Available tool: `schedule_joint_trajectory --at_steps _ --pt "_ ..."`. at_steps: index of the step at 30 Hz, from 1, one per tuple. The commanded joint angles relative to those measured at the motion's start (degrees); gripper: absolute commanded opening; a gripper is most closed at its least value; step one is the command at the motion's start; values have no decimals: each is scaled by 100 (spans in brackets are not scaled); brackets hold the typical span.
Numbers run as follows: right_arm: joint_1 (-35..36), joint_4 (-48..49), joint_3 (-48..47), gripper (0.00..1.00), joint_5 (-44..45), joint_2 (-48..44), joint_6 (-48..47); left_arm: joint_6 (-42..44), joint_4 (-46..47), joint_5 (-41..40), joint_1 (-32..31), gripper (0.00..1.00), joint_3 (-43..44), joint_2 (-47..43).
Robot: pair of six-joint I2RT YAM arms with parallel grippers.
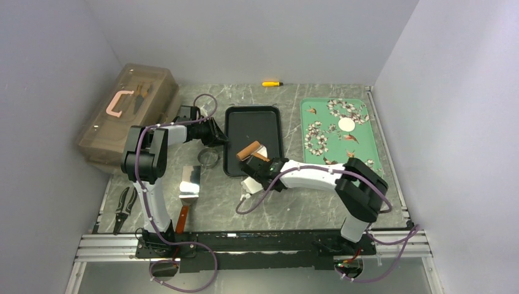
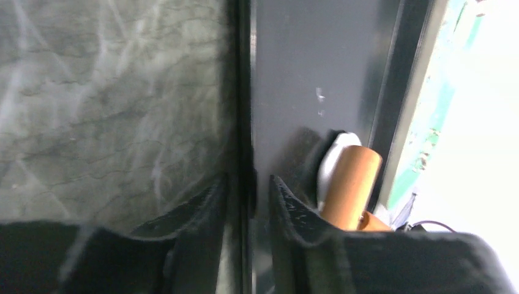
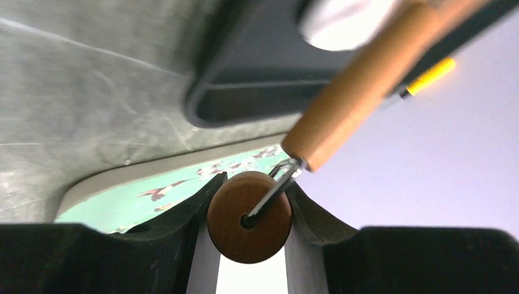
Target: Roll out the dumpling wrappers from the dough
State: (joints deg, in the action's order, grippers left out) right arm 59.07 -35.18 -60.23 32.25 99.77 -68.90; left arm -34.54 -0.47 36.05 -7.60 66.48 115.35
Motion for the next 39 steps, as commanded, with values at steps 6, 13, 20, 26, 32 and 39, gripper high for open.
schedule_joint_trajectory --at_steps 6,13,20,26,32,39 --pt "-466 2016 -497 0 -215 -889 185 811 -635 328 17 56 715 -354" --pt "-840 1836 -841 0 -1130 -1094 597 1346 -906 797 13 58 1364 -634" --pt "-1315 2113 -1102 0 -2087 -1155 1708 3884 -550 1153 21 51 1011 -1579" --pt "-1568 2265 -1231 0 -2985 -1542 2441 5440 -202 2407 30 65 160 -2202" --pt "-1665 2362 -1203 0 -3321 -1675 2630 7319 -1939 3179 -337 80 445 -2368" --pt "-1700 2453 -1321 0 -3670 -1632 3071 7383 -2100 2814 -649 83 563 -2640"
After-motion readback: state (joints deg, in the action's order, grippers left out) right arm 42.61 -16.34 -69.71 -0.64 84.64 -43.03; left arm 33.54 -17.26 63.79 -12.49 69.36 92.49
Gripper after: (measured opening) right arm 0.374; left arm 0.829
